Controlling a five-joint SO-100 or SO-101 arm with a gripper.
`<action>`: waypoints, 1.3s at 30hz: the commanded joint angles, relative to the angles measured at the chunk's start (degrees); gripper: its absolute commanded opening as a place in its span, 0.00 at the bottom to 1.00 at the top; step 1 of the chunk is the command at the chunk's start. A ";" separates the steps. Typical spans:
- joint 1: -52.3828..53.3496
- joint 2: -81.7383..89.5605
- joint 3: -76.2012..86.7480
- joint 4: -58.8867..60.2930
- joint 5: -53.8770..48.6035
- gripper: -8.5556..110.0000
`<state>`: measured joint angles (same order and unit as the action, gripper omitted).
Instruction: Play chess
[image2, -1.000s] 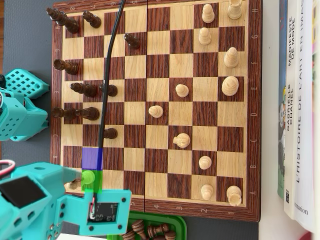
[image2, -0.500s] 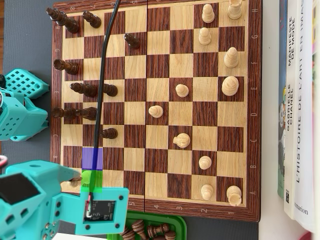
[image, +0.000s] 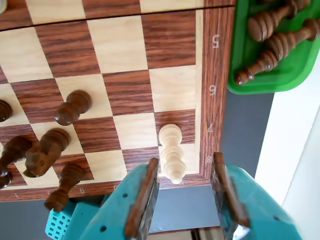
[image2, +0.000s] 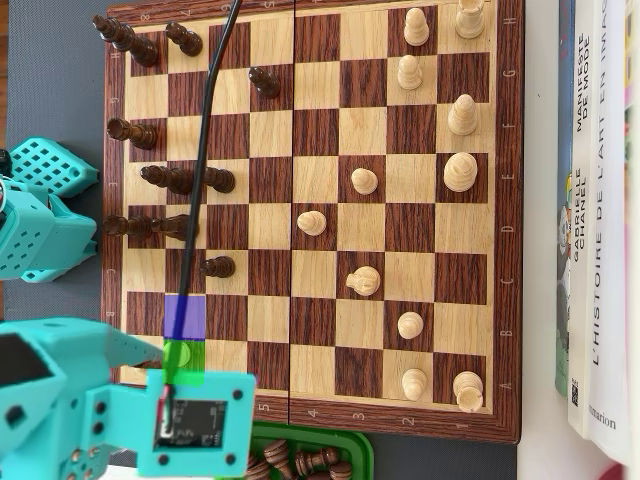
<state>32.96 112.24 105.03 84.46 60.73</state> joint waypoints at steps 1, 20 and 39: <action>-1.32 4.39 -2.37 -0.18 1.32 0.21; -19.69 27.42 11.95 -15.73 14.24 0.21; -33.93 53.44 46.23 -69.08 24.61 0.21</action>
<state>-0.35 163.21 149.59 22.68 84.90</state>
